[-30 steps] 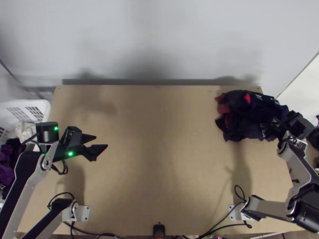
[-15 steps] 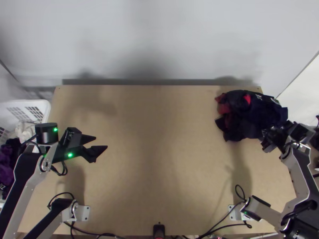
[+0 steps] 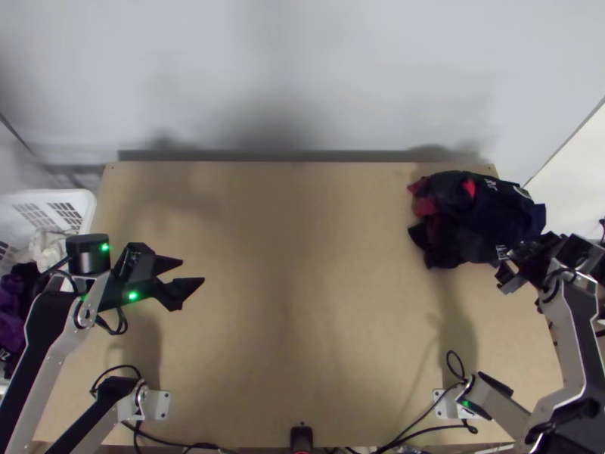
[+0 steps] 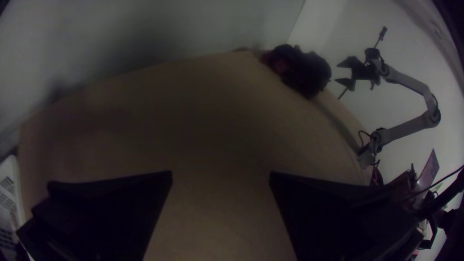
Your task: Fold the t-shirt
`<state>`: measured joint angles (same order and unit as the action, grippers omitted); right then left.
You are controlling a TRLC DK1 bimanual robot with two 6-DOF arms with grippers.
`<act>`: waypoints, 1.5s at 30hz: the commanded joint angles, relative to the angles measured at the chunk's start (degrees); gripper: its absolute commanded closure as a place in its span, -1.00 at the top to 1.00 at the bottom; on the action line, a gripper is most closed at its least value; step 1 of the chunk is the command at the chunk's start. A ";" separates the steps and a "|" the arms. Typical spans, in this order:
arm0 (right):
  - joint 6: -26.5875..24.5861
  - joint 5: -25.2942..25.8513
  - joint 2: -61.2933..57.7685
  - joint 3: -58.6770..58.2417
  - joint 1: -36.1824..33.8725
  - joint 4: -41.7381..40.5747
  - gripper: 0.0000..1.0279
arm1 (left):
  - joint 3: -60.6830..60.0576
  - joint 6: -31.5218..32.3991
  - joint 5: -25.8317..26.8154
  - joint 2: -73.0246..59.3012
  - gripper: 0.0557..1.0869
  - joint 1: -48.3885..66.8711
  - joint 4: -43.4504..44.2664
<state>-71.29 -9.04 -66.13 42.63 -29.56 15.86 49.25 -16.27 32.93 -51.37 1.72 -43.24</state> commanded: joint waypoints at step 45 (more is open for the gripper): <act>49.93 3.59 66.48 -37.09 1.96 -6.19 0.91 | -44.95 -6.40 -23.17 51.46 0.90 8.39 31.20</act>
<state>-22.96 -8.38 0.12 9.32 -29.41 10.70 5.76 -22.13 9.80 -1.89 10.33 -9.56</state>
